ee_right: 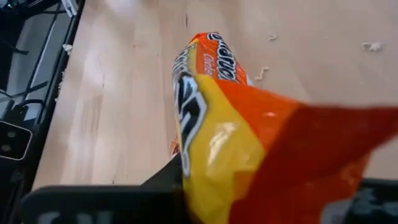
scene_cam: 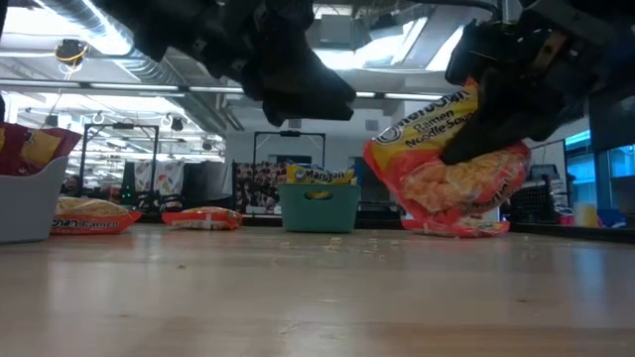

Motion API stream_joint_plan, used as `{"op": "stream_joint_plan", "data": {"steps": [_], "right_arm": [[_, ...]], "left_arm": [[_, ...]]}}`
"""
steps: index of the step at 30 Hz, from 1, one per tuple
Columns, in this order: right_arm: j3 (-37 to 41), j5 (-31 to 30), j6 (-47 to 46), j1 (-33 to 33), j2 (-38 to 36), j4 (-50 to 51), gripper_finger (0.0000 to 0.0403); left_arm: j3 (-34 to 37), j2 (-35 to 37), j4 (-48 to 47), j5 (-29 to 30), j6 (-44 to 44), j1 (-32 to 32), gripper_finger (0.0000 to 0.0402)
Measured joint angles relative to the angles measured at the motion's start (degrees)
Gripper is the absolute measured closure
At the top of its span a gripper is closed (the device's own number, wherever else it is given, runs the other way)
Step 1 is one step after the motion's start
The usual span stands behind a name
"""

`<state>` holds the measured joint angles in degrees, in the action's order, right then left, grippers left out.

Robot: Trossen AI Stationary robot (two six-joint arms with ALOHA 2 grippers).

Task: Sort Maruchan noodles
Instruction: Put the orange noodle pack into the black bin

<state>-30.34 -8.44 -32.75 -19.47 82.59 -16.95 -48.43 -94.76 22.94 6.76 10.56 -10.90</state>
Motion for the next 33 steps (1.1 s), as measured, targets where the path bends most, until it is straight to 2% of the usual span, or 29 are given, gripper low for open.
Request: {"op": "stream_joint_plan", "data": {"steps": [5, 11, 14, 18, 22, 28, 33], "right_arm": [[-1.0, -2.4, 2.1, 0.4, 0.0, 0.1, 0.0326], [-3.0, -2.5, 5.6, 0.8, 0.0, 0.5, 0.0337], [-3.7, -2.5, 6.5, 0.8, 0.0, 0.6, 0.0334], [-3.9, -2.6, 7.4, 0.8, 0.0, 0.5, 0.0331], [-3.9, -2.6, 8.3, 0.8, 0.0, 0.4, 0.034], [-3.9, -3.3, 9.2, 0.7, -0.6, -0.1, 0.0332], [-3.9, -3.9, 11.4, 0.6, -2.0, -1.0, 0.0344]], "left_arm": [[0.5, 0.0, -1.0, 0.0, 1.9, 0.2, 0.0229], [0.5, 0.0, 0.3, -0.1, 2.0, 0.5, 0.0172], [0.5, 0.0, 0.2, 2.1, 2.6, 0.3, 0.014], [0.5, 0.0, 0.6, 8.0, 5.3, -0.4, 0.0112], [0.5, 0.0, 0.0, 8.2, 5.4, -0.8, 0.0106], [0.4, -0.4, -0.2, 7.0, 5.4, -1.4, 0.011], [0.3, -0.4, -0.5, 1.6, 5.4, -1.4, 0.0111]]}}
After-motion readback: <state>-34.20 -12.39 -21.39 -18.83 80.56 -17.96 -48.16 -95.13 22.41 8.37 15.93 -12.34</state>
